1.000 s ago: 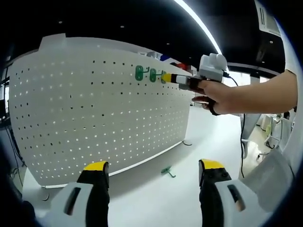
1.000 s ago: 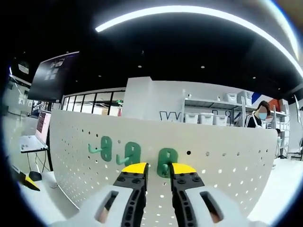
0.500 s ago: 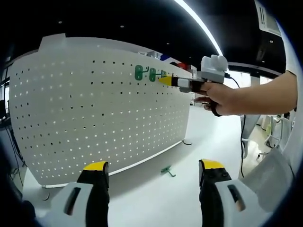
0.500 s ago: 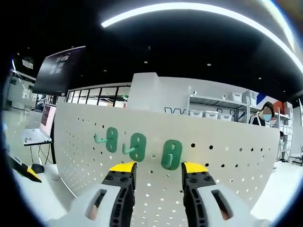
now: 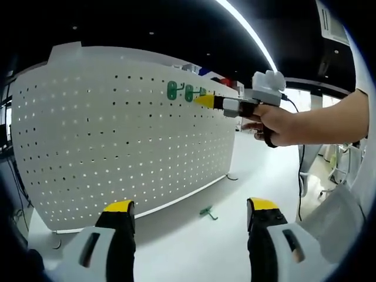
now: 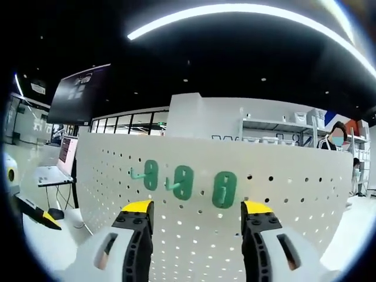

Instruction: Insert the hook assembly into the mounting plate slot until the hook locks in place.

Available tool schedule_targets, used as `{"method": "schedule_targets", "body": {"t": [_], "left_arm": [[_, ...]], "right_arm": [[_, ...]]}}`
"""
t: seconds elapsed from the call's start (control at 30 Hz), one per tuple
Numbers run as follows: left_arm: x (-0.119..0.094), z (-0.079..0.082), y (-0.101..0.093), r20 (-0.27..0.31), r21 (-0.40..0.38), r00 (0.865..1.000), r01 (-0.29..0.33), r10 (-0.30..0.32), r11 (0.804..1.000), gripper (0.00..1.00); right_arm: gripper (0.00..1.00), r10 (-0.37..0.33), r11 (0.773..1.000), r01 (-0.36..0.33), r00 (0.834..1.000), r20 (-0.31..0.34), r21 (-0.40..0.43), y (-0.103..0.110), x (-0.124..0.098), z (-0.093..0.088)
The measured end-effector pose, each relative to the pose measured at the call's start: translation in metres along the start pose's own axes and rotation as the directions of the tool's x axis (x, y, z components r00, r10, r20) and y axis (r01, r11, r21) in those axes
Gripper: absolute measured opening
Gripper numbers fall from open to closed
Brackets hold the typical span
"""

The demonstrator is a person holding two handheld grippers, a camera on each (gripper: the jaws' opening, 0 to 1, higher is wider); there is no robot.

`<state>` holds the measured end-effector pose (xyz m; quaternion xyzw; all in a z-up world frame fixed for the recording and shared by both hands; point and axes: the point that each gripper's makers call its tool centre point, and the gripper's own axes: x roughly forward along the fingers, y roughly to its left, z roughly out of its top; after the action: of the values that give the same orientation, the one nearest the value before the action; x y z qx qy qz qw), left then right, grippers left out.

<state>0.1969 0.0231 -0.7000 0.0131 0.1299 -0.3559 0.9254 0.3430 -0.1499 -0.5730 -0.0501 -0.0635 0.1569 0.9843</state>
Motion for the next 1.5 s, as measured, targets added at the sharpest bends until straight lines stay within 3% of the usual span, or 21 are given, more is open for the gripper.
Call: {"method": "schedule_targets", "body": {"t": [0.53, 1.5], "left_arm": [[0.000, 0.001, 0.001, 0.001, 0.003, 1.000, 0.000, 0.000, 1.000, 0.80], [-0.006, -0.002, 0.004, 0.001, -0.004, 1.000, -0.013, 0.013, 1.000, 0.80]], "right_arm": [[0.57, 0.034, 0.999, -0.034, 0.999, -0.006, 0.019, 0.004, -0.015, 0.000], [0.60, 0.105, 0.994, -0.101, 0.991, -0.085, 0.052, 0.022, -0.070, -0.036]]}}
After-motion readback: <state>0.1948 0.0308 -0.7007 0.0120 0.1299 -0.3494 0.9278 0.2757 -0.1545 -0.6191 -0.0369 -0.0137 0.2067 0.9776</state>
